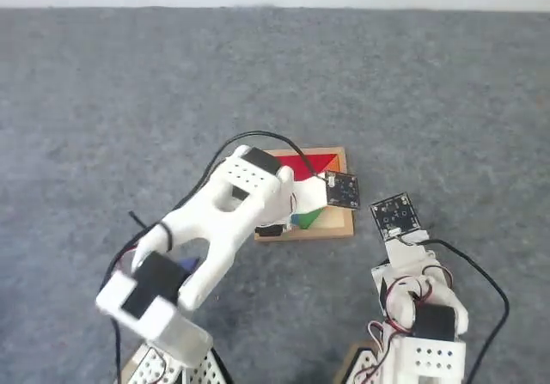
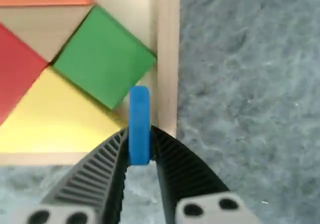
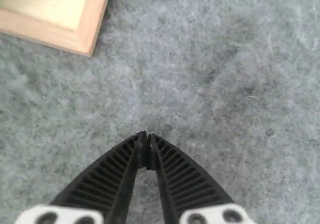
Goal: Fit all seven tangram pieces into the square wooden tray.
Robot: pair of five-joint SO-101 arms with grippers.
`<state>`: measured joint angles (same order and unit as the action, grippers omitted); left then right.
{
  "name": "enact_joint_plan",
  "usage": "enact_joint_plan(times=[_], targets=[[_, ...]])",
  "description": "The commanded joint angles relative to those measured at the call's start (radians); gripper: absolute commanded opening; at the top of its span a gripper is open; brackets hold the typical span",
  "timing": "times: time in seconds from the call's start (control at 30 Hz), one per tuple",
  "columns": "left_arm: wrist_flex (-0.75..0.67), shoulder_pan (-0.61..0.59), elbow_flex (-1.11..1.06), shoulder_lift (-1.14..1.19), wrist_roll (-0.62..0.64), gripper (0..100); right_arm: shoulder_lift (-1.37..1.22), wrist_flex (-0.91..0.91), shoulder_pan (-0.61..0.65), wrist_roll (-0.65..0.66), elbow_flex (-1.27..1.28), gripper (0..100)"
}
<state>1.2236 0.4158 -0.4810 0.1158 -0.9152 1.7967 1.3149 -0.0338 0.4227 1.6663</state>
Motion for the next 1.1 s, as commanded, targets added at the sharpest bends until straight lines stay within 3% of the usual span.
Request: enact_joint_plan(times=[0.0, 1.07], targets=[[-0.015, 0.002, 0.087, 0.078, -0.008, 1, 0.016, 0.001, 0.004, 0.008, 0.017, 0.8], [0.068, 0.072, 0.081, 0.092, 0.020, 1, 0.016, 0.001, 0.004, 0.008, 0.017, 0.8]])
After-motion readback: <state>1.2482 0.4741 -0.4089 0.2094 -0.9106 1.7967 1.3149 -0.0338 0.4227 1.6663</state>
